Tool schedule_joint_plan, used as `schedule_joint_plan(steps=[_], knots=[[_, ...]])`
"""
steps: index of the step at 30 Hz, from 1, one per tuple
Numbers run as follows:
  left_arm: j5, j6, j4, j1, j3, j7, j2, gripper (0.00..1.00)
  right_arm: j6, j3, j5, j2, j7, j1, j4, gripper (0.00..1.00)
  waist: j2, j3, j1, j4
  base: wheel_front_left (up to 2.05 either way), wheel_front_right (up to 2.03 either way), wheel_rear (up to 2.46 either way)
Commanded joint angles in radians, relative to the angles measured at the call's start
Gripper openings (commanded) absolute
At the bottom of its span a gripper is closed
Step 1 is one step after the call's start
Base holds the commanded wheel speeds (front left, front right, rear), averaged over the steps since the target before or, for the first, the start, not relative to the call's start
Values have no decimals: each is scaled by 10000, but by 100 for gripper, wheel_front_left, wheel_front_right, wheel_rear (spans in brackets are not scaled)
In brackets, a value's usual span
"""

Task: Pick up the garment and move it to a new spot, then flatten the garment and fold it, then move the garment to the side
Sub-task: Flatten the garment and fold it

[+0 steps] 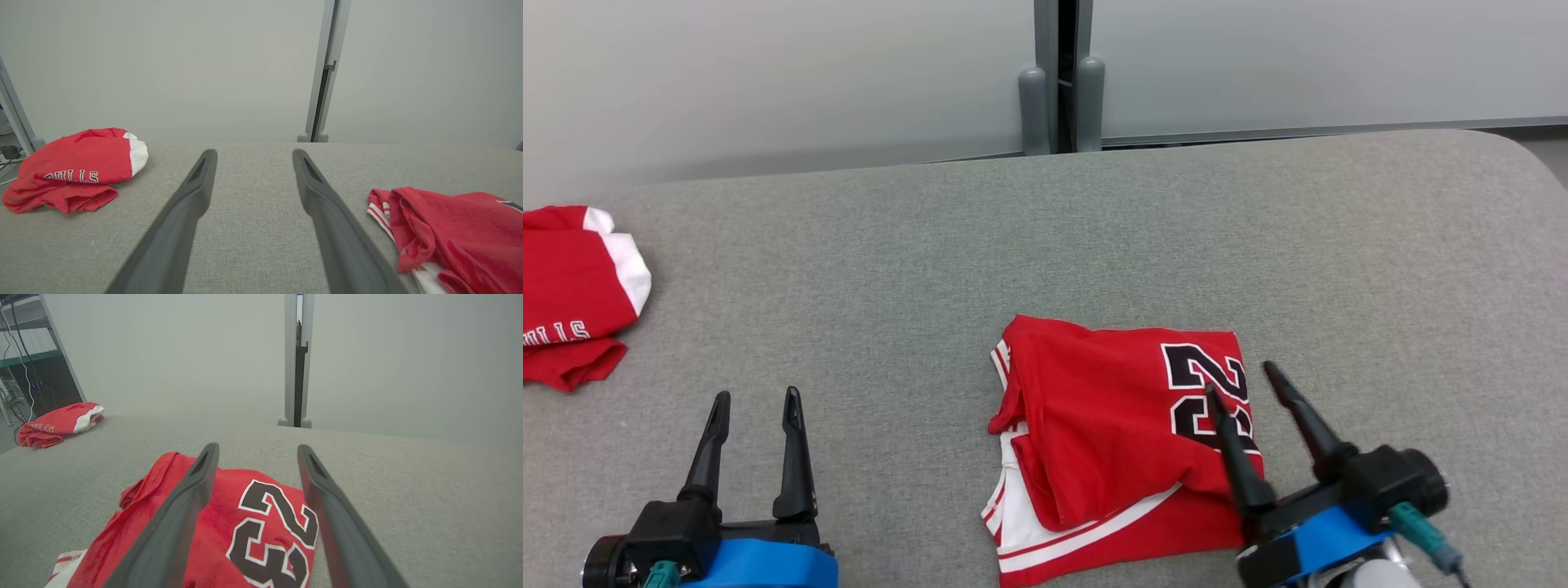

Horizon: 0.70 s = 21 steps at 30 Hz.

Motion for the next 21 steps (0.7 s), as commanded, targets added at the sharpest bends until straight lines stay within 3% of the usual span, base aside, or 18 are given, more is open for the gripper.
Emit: schedule_joint_plan(steps=[1, 12, 21], knots=[[21, -2, 3, 60, -22, -45, 32, 100, -4, 404, 52, -53, -1, -196, 135, 100, -1, 7, 0, 76, 0, 0, 0], [-127, 93, 3, 81, -164, -45, 32, 100, -4, 2884, 661, -242, 428, -618, 1308, 100, -1, 59, 0, 551, 0, 0, 0], [-212, 185, -26, -11, -259, -45, 32, 100, -4, 3932, 972, -239, 581, -971, 2291, 100, -1, 174, 0, 800, 0, 0, 0]])
